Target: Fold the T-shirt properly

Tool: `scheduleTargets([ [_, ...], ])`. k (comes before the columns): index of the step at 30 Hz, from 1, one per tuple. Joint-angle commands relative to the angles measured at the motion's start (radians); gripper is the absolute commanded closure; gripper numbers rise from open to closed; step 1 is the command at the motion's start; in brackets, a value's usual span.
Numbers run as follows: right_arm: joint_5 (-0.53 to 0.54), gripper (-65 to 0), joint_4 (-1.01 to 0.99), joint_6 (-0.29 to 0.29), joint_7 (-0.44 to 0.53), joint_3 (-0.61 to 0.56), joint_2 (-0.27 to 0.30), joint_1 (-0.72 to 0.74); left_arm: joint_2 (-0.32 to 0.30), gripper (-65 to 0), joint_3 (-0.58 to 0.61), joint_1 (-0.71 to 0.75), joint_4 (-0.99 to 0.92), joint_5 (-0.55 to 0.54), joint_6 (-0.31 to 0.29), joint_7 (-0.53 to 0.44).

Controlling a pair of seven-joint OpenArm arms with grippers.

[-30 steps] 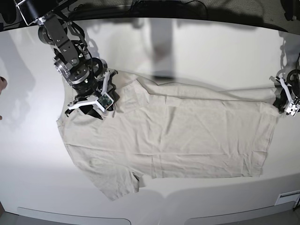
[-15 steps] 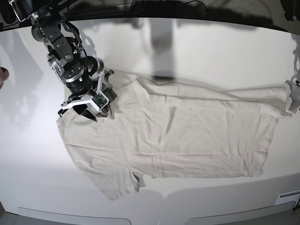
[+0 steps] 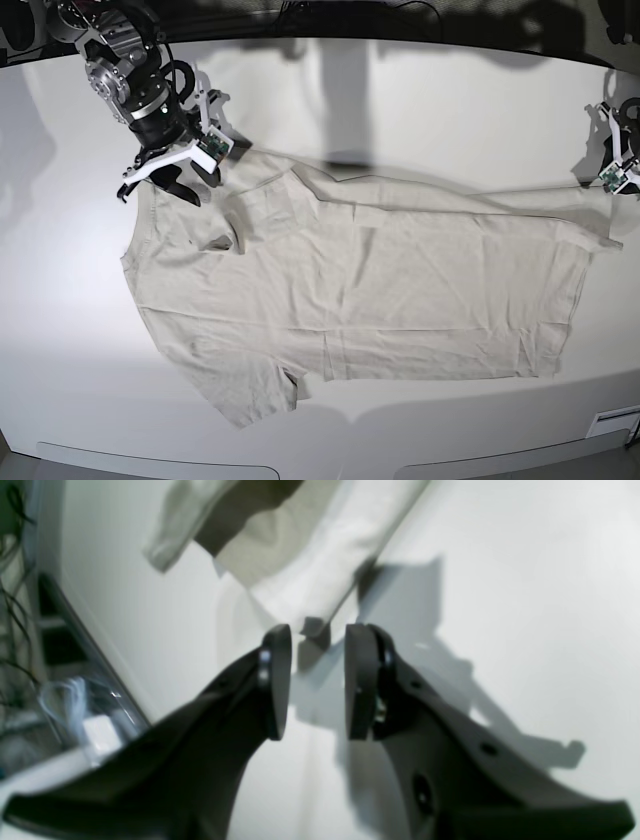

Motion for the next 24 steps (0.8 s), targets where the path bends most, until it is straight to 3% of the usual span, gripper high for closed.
scheduleTargets([
  [1, -0.015, -23.7, 0.038, -0.017, 0.002, 0.008, 0.022, -0.006, -0.029, -17.4, -0.013, 0.0, 0.034, 0.01, 0.015, 0.006],
  [4, -0.033, -23.7, 0.078, -0.006, -0.037, 0.009, 0.042, -0.038, -0.029, -17.4, -0.012, 0.019, 0.085, 0.068, 0.014, 0.014],
  [10, -0.072, -23.7, 0.084, 0.005, -0.085, 0.011, 0.039, -0.071, -0.008, -17.6, -0.012, 0.019, 0.086, 0.188, 0.014, -0.091],
  [19, -0.112, -23.7, 0.084, 0.003, -0.09, 0.012, 0.003, -0.074, 0.031, -17.6, -0.01, -0.016, -0.024, 0.234, 0.014, -0.215],
  [24, -0.118, -23.7, 0.084, 0.004, -0.091, 0.012, -0.011, -0.075, 0.106, -17.6, -0.01, -0.076, -0.14, 0.406, 0.014, -0.32],
])
